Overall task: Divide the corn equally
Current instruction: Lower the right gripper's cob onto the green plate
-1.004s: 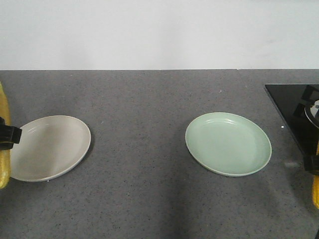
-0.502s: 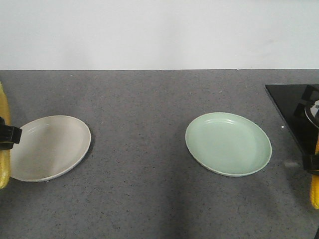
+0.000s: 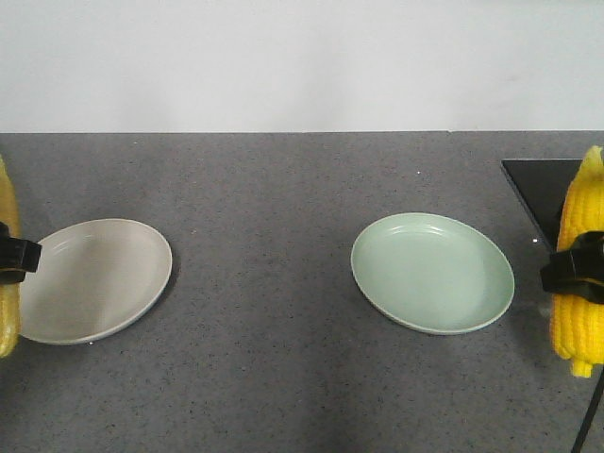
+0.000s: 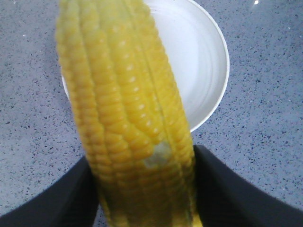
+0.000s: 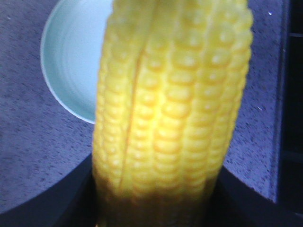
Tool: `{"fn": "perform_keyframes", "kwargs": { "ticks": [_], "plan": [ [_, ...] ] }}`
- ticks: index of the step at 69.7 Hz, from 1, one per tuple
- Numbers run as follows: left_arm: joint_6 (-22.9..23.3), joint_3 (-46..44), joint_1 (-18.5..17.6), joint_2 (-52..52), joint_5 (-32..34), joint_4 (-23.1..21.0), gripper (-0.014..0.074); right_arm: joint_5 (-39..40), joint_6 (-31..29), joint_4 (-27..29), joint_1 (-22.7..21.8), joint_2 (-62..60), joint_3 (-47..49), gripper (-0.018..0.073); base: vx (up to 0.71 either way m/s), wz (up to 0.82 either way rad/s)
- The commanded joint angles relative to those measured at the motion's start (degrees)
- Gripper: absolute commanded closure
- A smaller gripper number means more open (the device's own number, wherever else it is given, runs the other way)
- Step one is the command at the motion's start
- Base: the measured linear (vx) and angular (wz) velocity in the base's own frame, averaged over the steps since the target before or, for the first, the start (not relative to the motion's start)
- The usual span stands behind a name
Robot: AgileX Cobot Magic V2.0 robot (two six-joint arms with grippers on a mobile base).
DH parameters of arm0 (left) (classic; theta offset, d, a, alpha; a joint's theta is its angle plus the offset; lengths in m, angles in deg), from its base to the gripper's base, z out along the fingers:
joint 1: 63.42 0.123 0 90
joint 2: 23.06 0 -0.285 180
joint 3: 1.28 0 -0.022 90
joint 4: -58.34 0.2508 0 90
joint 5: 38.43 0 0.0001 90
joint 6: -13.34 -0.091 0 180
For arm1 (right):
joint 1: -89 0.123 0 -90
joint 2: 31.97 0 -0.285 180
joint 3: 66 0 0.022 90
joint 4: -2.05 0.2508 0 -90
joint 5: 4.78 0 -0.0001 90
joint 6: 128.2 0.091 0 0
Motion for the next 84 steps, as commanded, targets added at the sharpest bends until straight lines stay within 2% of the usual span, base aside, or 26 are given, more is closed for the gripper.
{"fn": "perform_keyframes", "kwargs": {
  "ticks": [1, 22, 35, 45, 59, 84],
  "plan": [
    [0.56, -1.54, 0.00, 1.37, 2.53, 0.12, 0.0379, -1.79, -0.69, 2.01, -0.29, 2.48, 6.18, 0.0365, 0.00, 0.00],
    [0.56, -1.54, 0.00, 1.37, 2.53, 0.12, 0.0379, -9.46, -0.36, 3.70, -0.14, 12.54, 18.63, 0.0365, 0.00, 0.00],
    [0.56, -1.54, 0.00, 1.37, 2.53, 0.12, 0.0379, -10.36, 0.52, 0.99, 5.39, 17.58, 23.46, 0.0365, 0.00, 0.00],
    [0.56, -1.54, 0.00, 1.37, 2.53, 0.12, 0.0379, -9.36, 5.66, -1.96, 9.75, 21.46, 25.81, 0.0365, 0.00, 0.00],
    [0.56, -1.54, 0.00, 1.37, 2.53, 0.12, 0.0379, -11.16, 12.07, -2.31, 11.21, 28.17, 29.22, 0.0363, 0.00, 0.00],
    [0.56, -1.54, 0.00, 1.37, 2.53, 0.12, 0.0379, -14.86, 14.87, -3.84, 12.33, 37.27, 35.67, 0.0362, 0.00, 0.00]
  ]
}}
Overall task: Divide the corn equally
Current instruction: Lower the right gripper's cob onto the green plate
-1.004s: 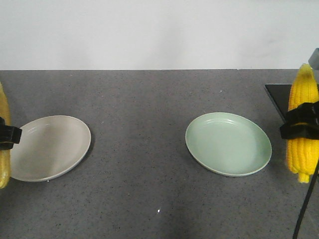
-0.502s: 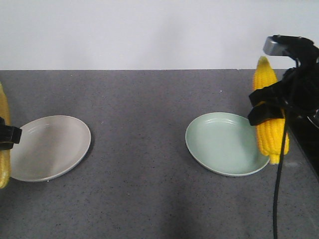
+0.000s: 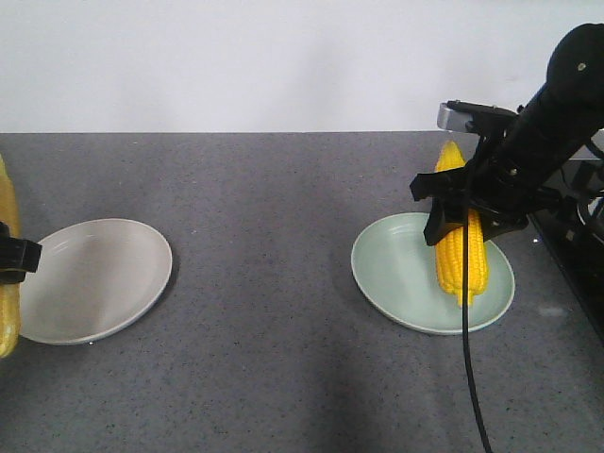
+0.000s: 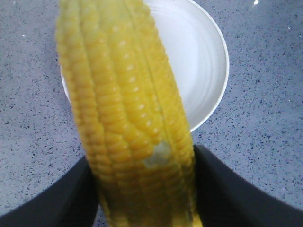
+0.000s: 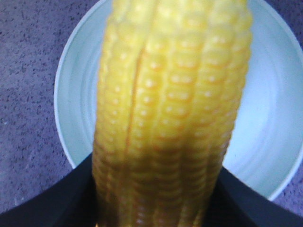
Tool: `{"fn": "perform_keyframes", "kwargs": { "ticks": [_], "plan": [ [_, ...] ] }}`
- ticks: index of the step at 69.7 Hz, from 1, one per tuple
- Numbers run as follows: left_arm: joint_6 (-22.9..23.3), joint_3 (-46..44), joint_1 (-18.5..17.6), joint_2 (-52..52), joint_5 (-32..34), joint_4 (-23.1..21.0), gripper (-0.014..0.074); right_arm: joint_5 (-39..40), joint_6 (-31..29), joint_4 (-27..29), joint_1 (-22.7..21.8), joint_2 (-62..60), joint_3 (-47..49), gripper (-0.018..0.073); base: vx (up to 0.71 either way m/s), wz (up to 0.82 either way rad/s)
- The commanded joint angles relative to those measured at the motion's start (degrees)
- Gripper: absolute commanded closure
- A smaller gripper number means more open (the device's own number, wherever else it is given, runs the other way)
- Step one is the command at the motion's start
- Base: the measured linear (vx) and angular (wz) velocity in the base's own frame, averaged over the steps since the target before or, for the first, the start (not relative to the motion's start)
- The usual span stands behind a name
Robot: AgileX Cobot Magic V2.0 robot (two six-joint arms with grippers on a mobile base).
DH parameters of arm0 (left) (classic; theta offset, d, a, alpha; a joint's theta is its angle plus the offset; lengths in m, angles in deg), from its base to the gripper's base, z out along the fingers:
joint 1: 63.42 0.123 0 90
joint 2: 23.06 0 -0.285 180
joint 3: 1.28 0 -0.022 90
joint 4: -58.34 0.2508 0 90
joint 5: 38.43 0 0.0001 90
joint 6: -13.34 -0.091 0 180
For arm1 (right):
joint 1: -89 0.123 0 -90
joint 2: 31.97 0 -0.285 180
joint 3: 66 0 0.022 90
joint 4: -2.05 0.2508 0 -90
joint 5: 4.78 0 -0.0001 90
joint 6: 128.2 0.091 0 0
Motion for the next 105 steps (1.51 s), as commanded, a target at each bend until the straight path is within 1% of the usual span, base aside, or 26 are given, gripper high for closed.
{"fn": "perform_keyframes", "kwargs": {
  "ticks": [1, 15, 24, 34, 44, 61, 80, 92, 105],
  "plan": [
    [0.56, -1.54, 0.00, 1.37, 2.53, 0.12, 0.0379, -2.77, 0.71, 0.10, 0.15, -0.75, 3.14, 0.0361, 0.00, 0.00],
    [0.56, -1.54, 0.00, 1.37, 2.53, 0.12, 0.0379, -2.77, 0.59, 0.11, 0.19, 1.20, 3.24, 0.0353, 0.00, 0.00],
    [0.56, -1.54, 0.00, 1.37, 2.53, 0.12, 0.0379, -2.77, 0.29, -0.10, 0.19, 2.42, 3.24, 0.0332, 0.00, 0.00],
    [0.56, -1.54, 0.00, 1.37, 2.53, 0.12, 0.0379, -2.77, -0.53, 0.02, 0.19, 3.18, 3.24, 0.0283, 0.00, 0.00],
    [0.56, -1.54, 0.00, 1.37, 2.53, 0.12, 0.0379, -2.77, -1.90, 1.71, 0.19, 3.51, 3.24, 0.0215, 0.00, 0.00],
    [0.56, -1.54, 0.00, 1.37, 2.53, 0.12, 0.0379, -2.77, -1.97, 1.89, 0.19, 3.63, 3.24, 0.0126, 0.00, 0.00],
    [0.56, -1.54, 0.00, 1.37, 2.53, 0.12, 0.0379, -2.77, -1.97, 1.89, 0.13, 3.63, 3.24, 0.0121, 0.00, 0.00],
    [0.56, -1.54, 0.00, 1.37, 2.53, 0.12, 0.0379, -2.60, -3.68, 1.83, 0.02, 3.63, 3.24, 0.0121, 0.00, 0.00],
    [0.56, -1.54, 0.00, 1.37, 2.53, 0.12, 0.0379, -2.16, -3.78, 1.84, 0.02, 2.93, 3.24, 0.0121, 0.00, 0.00]
  ]
}}
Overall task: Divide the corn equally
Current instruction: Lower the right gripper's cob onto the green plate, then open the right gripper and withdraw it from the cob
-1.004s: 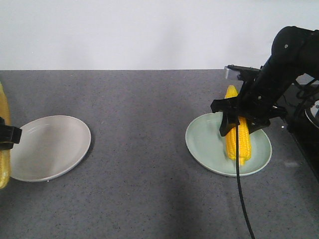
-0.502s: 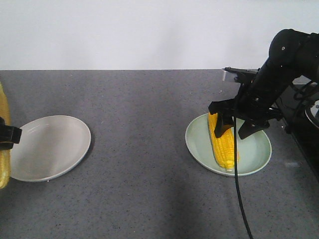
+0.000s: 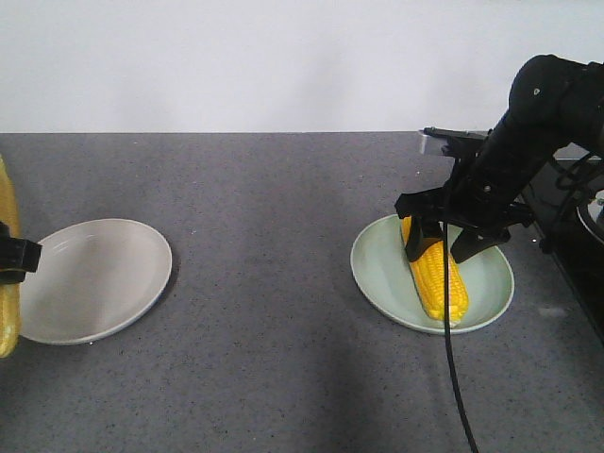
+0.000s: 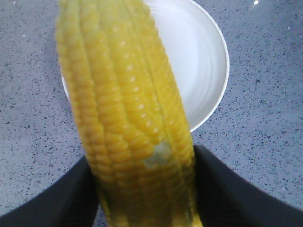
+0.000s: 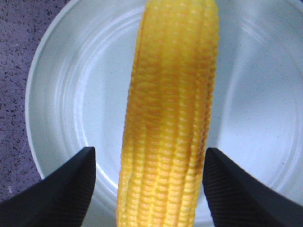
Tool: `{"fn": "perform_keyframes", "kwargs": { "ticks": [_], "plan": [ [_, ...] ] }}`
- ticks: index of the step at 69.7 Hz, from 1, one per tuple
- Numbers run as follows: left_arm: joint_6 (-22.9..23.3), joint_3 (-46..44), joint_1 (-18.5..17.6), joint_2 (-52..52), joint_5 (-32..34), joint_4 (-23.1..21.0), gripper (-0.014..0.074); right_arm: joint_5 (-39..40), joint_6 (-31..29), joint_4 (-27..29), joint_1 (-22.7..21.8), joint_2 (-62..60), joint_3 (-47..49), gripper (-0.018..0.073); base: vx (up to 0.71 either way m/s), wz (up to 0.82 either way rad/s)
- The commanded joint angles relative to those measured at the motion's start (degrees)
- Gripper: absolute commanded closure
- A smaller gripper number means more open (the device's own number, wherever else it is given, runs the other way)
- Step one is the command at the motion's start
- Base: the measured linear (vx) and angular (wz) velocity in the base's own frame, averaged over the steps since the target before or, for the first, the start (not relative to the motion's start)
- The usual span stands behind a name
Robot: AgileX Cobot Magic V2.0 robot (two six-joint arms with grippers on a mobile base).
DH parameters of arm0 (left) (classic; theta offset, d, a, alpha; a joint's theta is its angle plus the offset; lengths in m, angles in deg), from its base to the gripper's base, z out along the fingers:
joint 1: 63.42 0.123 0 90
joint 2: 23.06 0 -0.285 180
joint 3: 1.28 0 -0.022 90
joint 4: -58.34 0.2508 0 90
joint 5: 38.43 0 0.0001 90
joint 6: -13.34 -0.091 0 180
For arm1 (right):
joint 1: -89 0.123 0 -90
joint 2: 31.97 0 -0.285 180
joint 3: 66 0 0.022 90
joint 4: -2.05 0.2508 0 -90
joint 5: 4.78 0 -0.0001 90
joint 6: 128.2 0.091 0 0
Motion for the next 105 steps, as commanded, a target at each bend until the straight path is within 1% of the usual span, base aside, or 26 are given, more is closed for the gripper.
{"fn": "perform_keyframes", "kwargs": {
  "ticks": [1, 10, 19, 26, 32, 42, 57, 69, 77, 86, 95, 105],
  "plan": [
    [0.56, -1.54, 0.00, 1.37, 2.53, 0.12, 0.0379, -2.12, -0.75, 0.83, -0.16, -3.69, 1.84, 0.0121, 0.00, 0.00],
    [0.56, -1.54, 0.00, 1.37, 2.53, 0.12, 0.0379, 0.00, -0.67, 0.13, -0.16, -5.87, 1.84, 0.0128, 0.00, 0.00],
    [0.56, -1.54, 0.00, 1.37, 2.53, 0.12, 0.0379, 1.84, 0.98, -2.67, -0.16, -9.29, 1.64, 0.0140, 0.00, 0.00],
    [0.56, -1.54, 0.00, 1.37, 2.53, 0.12, 0.0379, 4.73, 1.91, -4.14, -0.16, -12.83, -0.37, 0.0151, 0.00, 0.00],
    [0.56, -1.54, 0.00, 1.37, 2.53, 0.12, 0.0379, 7.45, 2.06, -4.33, -0.16, -16.35, -2.94, 0.0157, 0.00, 0.00],
    [0.56, -1.54, 0.00, 1.37, 2.53, 0.12, 0.0379, 13.28, 2.01, -4.60, -0.16, -22.59, -9.40, 0.0167, 0.00, 0.00],
    [0.56, -1.54, 0.00, 1.37, 2.53, 0.12, 0.0379, 25.12, 2.06, -4.60, -0.09, -34.48, -24.03, 0.0183, 0.00, 0.00],
    [0.56, -1.54, 0.00, 1.37, 2.53, 0.12, 0.0379, 29.86, 2.00, -4.74, -0.09, -43.88, -34.14, 0.0219, 0.00, 0.00],
    [0.56, -1.54, 0.00, 1.37, 2.53, 0.12, 0.0379, 33.57, 1.77, -4.74, -0.09, -49.66, -40.17, 0.0267, 0.00, 0.00],
    [0.56, -1.54, 0.00, 1.37, 2.53, 0.12, 0.0379, 37.23, 1.77, -4.54, -0.09, -55.80, -46.42, 0.0347, 0.00, 0.00],
    [0.56, -1.54, 0.00, 1.37, 2.53, 0.12, 0.0379, 39.15, 1.70, -4.77, -0.09, -60.96, -52.10, 0.0445, 0.00, 0.00],
    [0.56, -1.54, 0.00, 1.37, 2.53, 0.12, 0.0379, 41.99, -0.94, -4.96, -0.09, -65.55, -57.47, 0.0559, 0.00, 0.00]
  ]
}}
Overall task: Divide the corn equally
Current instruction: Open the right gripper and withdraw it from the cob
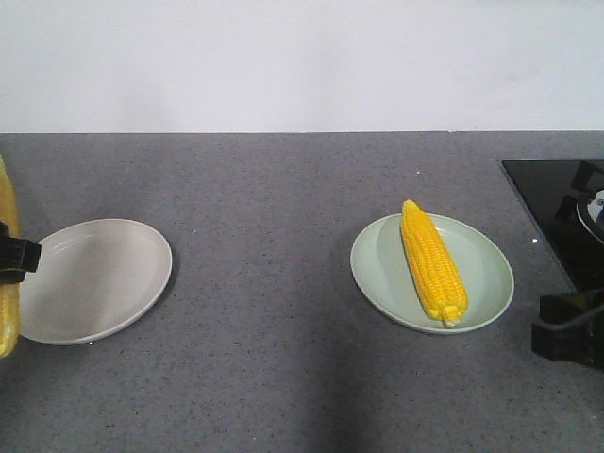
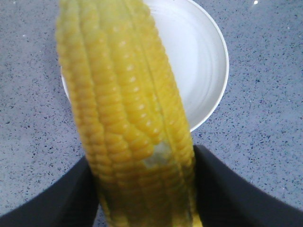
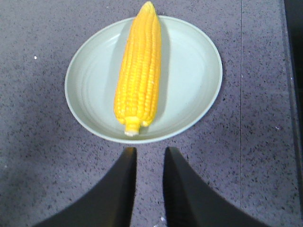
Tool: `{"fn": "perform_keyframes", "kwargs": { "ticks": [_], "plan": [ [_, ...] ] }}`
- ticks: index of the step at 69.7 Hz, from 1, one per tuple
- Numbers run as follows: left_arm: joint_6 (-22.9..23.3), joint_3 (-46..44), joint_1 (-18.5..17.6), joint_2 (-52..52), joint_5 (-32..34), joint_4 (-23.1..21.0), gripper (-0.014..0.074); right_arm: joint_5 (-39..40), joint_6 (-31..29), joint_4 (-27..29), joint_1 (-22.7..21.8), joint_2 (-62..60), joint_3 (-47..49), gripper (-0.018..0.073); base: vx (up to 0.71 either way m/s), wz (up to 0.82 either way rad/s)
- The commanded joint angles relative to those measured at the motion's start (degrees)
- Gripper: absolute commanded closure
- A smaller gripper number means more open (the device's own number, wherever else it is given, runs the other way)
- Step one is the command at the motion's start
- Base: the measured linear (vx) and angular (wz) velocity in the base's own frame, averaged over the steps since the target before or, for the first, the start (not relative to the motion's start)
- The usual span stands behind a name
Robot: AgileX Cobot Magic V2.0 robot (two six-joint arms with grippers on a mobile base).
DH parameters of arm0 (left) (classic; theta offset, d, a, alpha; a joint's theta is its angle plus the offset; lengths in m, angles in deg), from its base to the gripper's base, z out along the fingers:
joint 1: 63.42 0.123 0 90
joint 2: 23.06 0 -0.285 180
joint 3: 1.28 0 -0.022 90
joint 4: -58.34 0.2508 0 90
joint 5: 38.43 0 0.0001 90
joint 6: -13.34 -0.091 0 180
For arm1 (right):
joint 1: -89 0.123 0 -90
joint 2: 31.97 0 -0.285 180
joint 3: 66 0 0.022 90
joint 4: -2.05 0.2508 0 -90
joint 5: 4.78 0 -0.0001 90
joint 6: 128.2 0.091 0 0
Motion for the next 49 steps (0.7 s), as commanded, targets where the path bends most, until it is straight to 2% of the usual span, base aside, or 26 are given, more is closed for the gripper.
{"fn": "perform_keyframes", "kwargs": {
  "ticks": [1, 17, 49],
  "plan": [
    [0.56, -1.54, 0.00, 1.37, 2.53, 0.12, 0.0379, 5.75, -2.45, -0.28, -0.09, -2.98, -1.69, 0.0568, 0.00, 0.00],
    [0.56, -1.54, 0.00, 1.37, 3.36, 0.14, 0.0379, 7.88, -2.73, -0.10, -0.09, -7.33, -6.43, 0.0571, 0.00, 0.00],
    [0.56, -1.54, 0.00, 1.37, 3.31, 0.14, 0.0379, 6.18, -2.47, 0.39, -0.09, -8.50, -6.40, 0.0570, 0.00, 0.00]
  ]
}}
